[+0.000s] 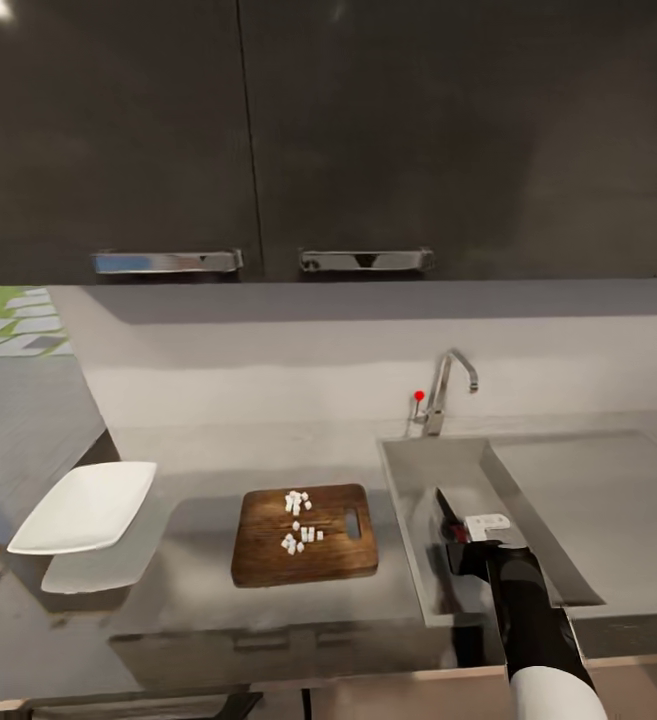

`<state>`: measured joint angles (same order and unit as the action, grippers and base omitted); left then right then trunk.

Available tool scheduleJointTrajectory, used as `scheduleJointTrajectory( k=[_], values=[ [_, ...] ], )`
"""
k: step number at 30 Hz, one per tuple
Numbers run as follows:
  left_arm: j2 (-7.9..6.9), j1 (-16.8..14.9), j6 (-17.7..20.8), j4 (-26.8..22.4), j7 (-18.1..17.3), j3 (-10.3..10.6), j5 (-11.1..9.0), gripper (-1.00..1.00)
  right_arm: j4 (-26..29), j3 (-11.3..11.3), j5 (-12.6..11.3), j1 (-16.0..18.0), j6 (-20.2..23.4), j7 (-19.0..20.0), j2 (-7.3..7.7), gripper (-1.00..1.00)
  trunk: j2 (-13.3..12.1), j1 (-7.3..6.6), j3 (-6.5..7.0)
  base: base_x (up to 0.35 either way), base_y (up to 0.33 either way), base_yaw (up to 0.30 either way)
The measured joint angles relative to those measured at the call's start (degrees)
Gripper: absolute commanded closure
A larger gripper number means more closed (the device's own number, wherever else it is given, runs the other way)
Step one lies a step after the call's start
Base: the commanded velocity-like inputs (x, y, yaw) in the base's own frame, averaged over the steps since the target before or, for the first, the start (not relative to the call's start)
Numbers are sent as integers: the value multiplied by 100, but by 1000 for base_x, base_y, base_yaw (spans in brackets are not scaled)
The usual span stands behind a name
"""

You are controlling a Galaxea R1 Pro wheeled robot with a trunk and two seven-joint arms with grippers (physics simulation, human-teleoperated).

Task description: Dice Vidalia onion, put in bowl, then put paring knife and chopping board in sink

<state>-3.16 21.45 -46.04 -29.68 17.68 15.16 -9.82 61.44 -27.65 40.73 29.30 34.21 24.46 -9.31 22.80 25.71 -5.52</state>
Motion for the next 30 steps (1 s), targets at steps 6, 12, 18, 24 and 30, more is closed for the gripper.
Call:
scheduleJointTrajectory(
  k=[6, 12, 18, 24, 30],
  values=[
    [0, 0, 0, -2, 0, 0, 0, -100, -55, 16, -1, -1, 0, -2, -18, 100, -1, 3, -55, 69, 0, 0],
    [0, 0, 0, 0, 0, 0, 0, -100, -160, 9, -4, 1, 0, 0, -4, 100, -1, 3, -110, 1, 0, 0],
    [0, 0, 0, 0, 0, 0, -4, -100, -169, 9, -1, 3, 0, 0, -2, 100, -1, 3, -165, 0, 0, 0],
    [0, 0, 0, 0, 0, 0, -9, -100, -169, 11, -9, 0, -3, 1, -1, -100, -1, 3, -221, 0, 0, 0],
    [0, 0, 0, 0, 0, 0, -9, -100, -169, 9, -9, -1, -8, 9, -1, -100, 0, 3, -259, 0, 0, 0]
  ],
)
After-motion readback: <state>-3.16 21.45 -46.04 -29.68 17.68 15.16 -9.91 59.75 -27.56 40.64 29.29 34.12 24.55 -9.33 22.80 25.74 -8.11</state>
